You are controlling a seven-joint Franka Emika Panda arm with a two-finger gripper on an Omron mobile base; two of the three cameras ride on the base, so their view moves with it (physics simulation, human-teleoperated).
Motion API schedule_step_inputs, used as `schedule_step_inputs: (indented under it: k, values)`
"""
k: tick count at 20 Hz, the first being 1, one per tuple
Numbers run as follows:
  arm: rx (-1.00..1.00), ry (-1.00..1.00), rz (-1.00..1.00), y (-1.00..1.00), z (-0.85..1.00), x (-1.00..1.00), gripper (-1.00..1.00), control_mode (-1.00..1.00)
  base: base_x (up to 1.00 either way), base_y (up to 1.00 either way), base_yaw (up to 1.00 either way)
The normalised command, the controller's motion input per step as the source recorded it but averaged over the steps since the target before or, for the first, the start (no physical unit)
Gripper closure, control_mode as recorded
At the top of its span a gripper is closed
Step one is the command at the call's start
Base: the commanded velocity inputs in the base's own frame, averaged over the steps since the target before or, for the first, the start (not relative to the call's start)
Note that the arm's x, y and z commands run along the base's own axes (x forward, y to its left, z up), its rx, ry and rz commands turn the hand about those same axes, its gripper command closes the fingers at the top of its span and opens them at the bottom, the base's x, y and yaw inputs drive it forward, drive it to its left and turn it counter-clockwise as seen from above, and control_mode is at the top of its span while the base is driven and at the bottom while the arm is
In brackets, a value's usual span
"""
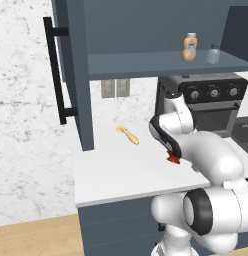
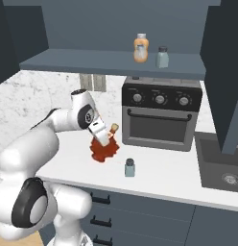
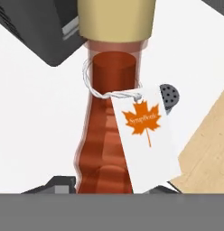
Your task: Put the shaker and condiment bottle from the counter next to their counterparts in the cabinet.
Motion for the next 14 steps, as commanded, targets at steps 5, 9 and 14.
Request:
schedule_step_inputs:
  k: [5,9,14]
  values:
    - [0.31,0.13,0.01,0.02,0.87,-0.47,1.0,-1.0,0.0,0.0,0.0]
    - [0.2,0.11,0.05,0.15,0.93,-0.34,1.0,-1.0,0.0,0.0,0.0]
    - [0.11,0.13,0.07,0.34,0.84,-0.24,1.0,-1.0,0.0,0.0,0.0]
